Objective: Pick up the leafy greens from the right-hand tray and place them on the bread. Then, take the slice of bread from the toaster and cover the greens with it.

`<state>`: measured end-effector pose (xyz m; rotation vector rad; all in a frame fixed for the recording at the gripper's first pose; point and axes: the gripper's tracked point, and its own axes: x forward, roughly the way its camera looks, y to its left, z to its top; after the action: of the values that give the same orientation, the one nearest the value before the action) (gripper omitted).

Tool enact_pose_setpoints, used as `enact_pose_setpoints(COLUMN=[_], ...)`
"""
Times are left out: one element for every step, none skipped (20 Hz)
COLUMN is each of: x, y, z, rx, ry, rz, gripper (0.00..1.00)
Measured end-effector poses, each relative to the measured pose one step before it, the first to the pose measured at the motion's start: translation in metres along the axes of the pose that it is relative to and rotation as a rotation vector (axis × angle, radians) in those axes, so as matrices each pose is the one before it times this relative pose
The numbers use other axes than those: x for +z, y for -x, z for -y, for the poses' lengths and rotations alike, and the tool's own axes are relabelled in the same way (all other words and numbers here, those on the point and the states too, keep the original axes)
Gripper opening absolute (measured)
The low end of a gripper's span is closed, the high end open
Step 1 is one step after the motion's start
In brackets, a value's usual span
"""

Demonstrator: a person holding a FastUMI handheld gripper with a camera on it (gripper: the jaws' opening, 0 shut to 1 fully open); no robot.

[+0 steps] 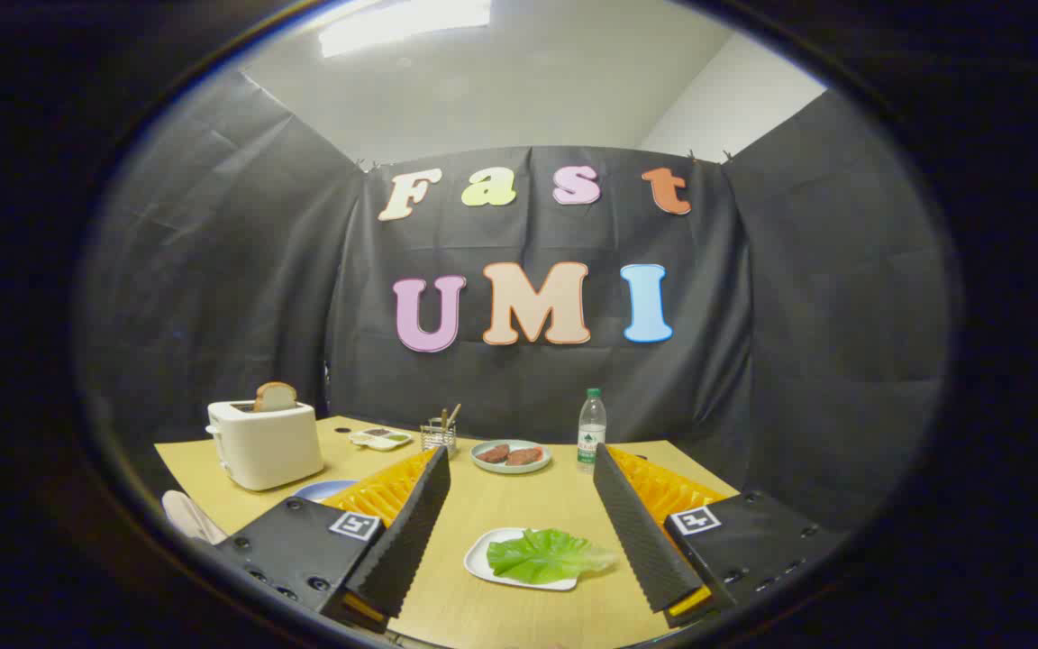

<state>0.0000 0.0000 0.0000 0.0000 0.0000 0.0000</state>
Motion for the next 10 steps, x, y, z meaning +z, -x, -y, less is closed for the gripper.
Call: enact_pose_setpoints(x=[0.00060,-0.00008,0.00016,-0.00217,-0.00153,-0.00035,0.00046,-0.00010,0.00096,-0.00003], y=[0.00036,-0.00121,-0.00007,-0.00079,0.00017,0.00011,0.00031,-0.00008,0.00049,0.00067], z=[0.00217,0.00267,0.00032,-0.00163,-0.00198,-0.00104,0.00004,0.00173,-0.00024,-0.00246], rx=[-0.00506,-0.00711,-0.00126,0.00351,0.00792,0.00726,0.00343,0.00013,0.00384,0.00746], ry=[-0.00706,-0.00567,-0.00326,-0.00013,0.00411,0.00635,0.00503,-0.00137,-0.00610,-0.00763], rz=[0.00052,0.00026,0.00037,-0.00492,-0.00455,-0.00215,-0.00072,0.00092,0.00113,0.00045], gripper=[1.00,1.00,1.00,1.00,1.00,1.00,1.00,1.00,1.00,1.00])
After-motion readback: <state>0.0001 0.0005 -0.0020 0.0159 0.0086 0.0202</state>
